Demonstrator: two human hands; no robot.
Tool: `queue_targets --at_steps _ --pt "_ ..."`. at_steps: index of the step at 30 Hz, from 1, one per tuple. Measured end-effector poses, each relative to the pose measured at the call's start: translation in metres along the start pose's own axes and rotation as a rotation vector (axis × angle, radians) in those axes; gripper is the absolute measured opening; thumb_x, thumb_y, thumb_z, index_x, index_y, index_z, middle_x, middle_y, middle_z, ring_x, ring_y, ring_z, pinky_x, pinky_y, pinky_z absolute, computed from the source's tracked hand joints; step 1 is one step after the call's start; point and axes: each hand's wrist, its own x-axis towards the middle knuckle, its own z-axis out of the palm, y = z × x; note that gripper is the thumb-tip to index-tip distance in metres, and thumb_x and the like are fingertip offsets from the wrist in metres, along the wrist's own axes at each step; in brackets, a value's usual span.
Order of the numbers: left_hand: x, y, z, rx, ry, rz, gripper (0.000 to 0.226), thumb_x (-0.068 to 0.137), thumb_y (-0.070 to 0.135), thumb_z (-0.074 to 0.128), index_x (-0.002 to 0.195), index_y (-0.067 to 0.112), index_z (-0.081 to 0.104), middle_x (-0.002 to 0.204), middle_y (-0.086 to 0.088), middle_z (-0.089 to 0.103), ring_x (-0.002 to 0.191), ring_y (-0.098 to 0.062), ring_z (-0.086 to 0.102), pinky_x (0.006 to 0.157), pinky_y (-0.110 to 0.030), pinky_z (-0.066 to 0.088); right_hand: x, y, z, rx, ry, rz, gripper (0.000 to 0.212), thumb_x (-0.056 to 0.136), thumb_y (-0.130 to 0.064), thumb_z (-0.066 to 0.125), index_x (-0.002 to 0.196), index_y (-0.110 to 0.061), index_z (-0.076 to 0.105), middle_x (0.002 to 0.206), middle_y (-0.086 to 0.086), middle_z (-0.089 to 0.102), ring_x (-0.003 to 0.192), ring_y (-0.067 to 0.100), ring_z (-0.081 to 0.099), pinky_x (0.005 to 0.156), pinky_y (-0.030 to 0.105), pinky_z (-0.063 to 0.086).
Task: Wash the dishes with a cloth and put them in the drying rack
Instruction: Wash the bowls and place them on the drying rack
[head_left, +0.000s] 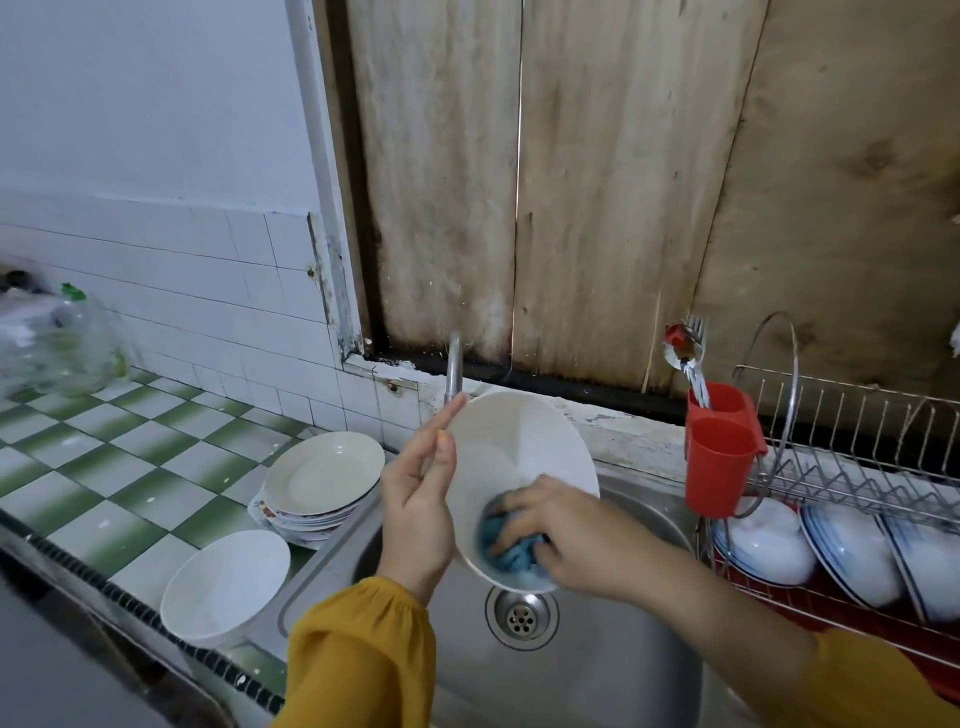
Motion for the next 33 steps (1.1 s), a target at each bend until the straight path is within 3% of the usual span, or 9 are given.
queue_targets --at_steps 3,5,9,14,19,23,29,31,33 --pt "0.0 0.007 0.004 -0.057 -0.042 -0.017 0.029 0.089 0.03 0.054 0.108 0.034 0.075 0.119 -0.004 0.07 0.112 -0.026 0.065 0.086 -0.035 0.055 -0.002 0.015 -0.001 -0.263 0.542 0.153 0.053 0.046 -0.002 0.087 0.094 -0.023 0.077 0.109 0.002 0.067 0.091 0.024 0.06 0.06 0.033 0.056" --pt "-0.001 0.009 0.009 -0.058 -0.09 -0.023 0.029 0.091 0.026 0.056 0.115 0.026 0.073 0.12 -0.007 0.069 0.113 -0.025 0.064 0.091 -0.038 0.053 0.004 0.008 0.004 -0.09 0.811 0.119 0.042 0.06 0.001 0.078 0.1 -0.012 0.075 0.108 0.009 0.064 0.093 0.025 0.06 0.07 0.033 0.057" --pt "-0.008 0.01 0.017 0.026 -0.168 -0.003 0.028 0.094 0.018 0.055 0.12 0.014 0.065 0.104 0.003 0.075 0.104 -0.012 0.068 0.085 -0.022 0.052 0.01 -0.019 0.013 0.431 0.65 0.031 0.025 0.066 -0.002 0.066 0.089 -0.011 0.072 0.094 -0.007 0.06 0.086 0.0 0.055 0.078 0.006 0.043" --pt "-0.008 0.008 0.013 -0.053 -0.138 -0.028 0.035 0.09 0.021 0.051 0.12 0.02 0.07 0.115 -0.009 0.071 0.112 -0.027 0.065 0.092 -0.038 0.054 0.013 -0.013 0.007 0.493 0.963 0.415 0.034 0.071 -0.002 0.078 0.089 -0.029 0.067 0.095 -0.014 0.063 0.089 0.005 0.061 0.084 0.031 0.054" --pt "-0.006 0.011 0.018 -0.099 -0.115 -0.046 0.029 0.092 0.019 0.055 0.118 0.014 0.066 0.112 -0.009 0.072 0.109 -0.026 0.066 0.087 -0.028 0.054 0.014 -0.042 0.012 0.918 0.88 0.19 0.037 0.074 0.0 0.071 0.092 -0.032 0.066 0.1 -0.001 0.068 0.098 0.014 0.067 0.089 0.034 0.055" --pt "-0.011 0.005 0.02 -0.058 -0.118 -0.043 0.031 0.092 0.021 0.053 0.12 0.015 0.065 0.118 -0.007 0.07 0.112 -0.022 0.065 0.088 -0.027 0.053 0.014 -0.03 0.007 0.967 1.108 0.421 0.038 0.08 0.006 0.072 0.094 -0.029 0.067 0.097 -0.006 0.071 0.093 0.011 0.069 0.083 0.04 0.058" --pt "-0.001 0.007 0.01 -0.052 -0.066 -0.103 0.024 0.094 0.018 0.057 0.113 0.016 0.072 0.107 -0.011 0.073 0.105 -0.031 0.067 0.09 -0.038 0.054 -0.005 -0.038 0.007 1.02 0.36 0.143 0.022 0.072 -0.007 0.074 0.083 -0.025 0.068 0.083 -0.009 0.07 0.08 0.006 0.065 0.079 0.025 0.052" --pt "0.003 0.011 0.005 -0.04 -0.05 -0.104 0.025 0.095 0.014 0.053 0.113 0.014 0.071 0.106 -0.009 0.074 0.102 -0.027 0.068 0.087 -0.037 0.055 -0.017 -0.022 0.002 0.709 0.086 0.103 0.025 0.07 -0.012 0.069 0.083 -0.032 0.074 0.09 -0.01 0.071 0.085 0.007 0.065 0.08 0.025 0.051" --pt "0.002 0.01 0.002 -0.044 -0.059 -0.109 0.028 0.09 0.017 0.052 0.112 0.011 0.069 0.105 -0.008 0.074 0.099 -0.022 0.069 0.085 -0.033 0.056 -0.021 -0.003 0.002 0.199 0.061 0.111 0.033 0.075 -0.009 0.065 0.095 -0.033 0.076 0.102 -0.011 0.068 0.097 0.009 0.06 0.084 0.03 0.051"
